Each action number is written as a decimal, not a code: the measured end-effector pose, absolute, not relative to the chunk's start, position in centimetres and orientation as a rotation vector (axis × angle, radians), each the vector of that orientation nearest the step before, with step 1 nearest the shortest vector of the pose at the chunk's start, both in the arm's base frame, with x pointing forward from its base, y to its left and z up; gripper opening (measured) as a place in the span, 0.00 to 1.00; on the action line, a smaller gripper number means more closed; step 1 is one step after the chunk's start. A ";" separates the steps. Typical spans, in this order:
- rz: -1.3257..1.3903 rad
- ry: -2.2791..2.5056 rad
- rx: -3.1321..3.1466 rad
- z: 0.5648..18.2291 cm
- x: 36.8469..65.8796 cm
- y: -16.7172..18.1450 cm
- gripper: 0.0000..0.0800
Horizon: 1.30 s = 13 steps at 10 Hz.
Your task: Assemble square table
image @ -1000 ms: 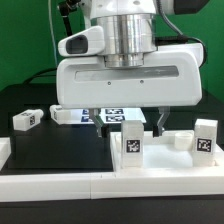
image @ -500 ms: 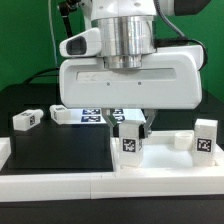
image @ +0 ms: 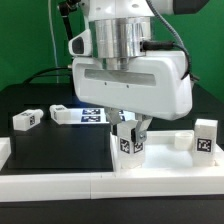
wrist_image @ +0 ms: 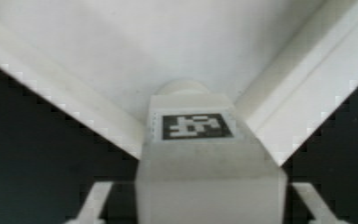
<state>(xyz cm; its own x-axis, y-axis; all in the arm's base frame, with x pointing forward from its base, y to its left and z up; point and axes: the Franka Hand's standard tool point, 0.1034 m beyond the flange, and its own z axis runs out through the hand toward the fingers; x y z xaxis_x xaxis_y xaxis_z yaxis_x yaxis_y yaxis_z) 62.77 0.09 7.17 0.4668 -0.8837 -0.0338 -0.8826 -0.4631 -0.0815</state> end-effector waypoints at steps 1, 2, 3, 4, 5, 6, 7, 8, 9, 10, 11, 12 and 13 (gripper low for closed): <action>0.025 1.854 -2.414 7.2 62.7 0.1 0.36; 0.091 2.118 -2.174 7.2 62.8 0.4 0.36; 0.107 2.234 -2.040 7.2 62.8 0.3 0.36; 0.109 2.313 -1.953 7.2 62.8 0.4 0.36; 0.112 2.357 -1.901 7.2 62.8 0.4 0.36; 0.111 2.353 -1.906 7.2 62.8 0.3 0.36; 0.106 2.294 -1.977 7.2 62.7 0.4 0.36; 0.079 2.123 -2.171 7.1 62.6 0.5 0.55; 0.033 1.902 -2.377 7.3 62.9 0.7 0.55; -0.023 1.720 -2.500 7.3 63.1 0.6 0.76; -0.021 1.672 -2.534 7.2 63.0 0.5 0.80; -0.028 1.565 -2.603 7.2 63.0 0.5 0.81; -0.032 1.498 -2.644 7.2 63.0 0.4 0.81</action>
Offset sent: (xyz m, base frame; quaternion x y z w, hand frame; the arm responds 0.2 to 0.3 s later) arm 0.0086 -0.0066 0.0161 0.0573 0.0232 0.2343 0.9702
